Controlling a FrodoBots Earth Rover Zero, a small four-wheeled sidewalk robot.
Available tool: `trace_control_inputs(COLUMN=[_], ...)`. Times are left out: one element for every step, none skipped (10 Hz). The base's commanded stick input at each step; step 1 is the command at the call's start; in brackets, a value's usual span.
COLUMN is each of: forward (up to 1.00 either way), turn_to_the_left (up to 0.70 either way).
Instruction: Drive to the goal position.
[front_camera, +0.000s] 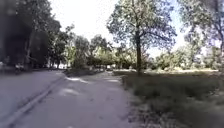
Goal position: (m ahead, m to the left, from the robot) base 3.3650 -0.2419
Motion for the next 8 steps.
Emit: trace_control_inputs(forward=[0.70, 0.70, 0.70, 0.70, 0.70, 0.70, 0.70, 0.70], turn_to_the_left=[0.00, 0.00, 0.00, 0.00, 0.00, 0.00, 0.00, 0.00])
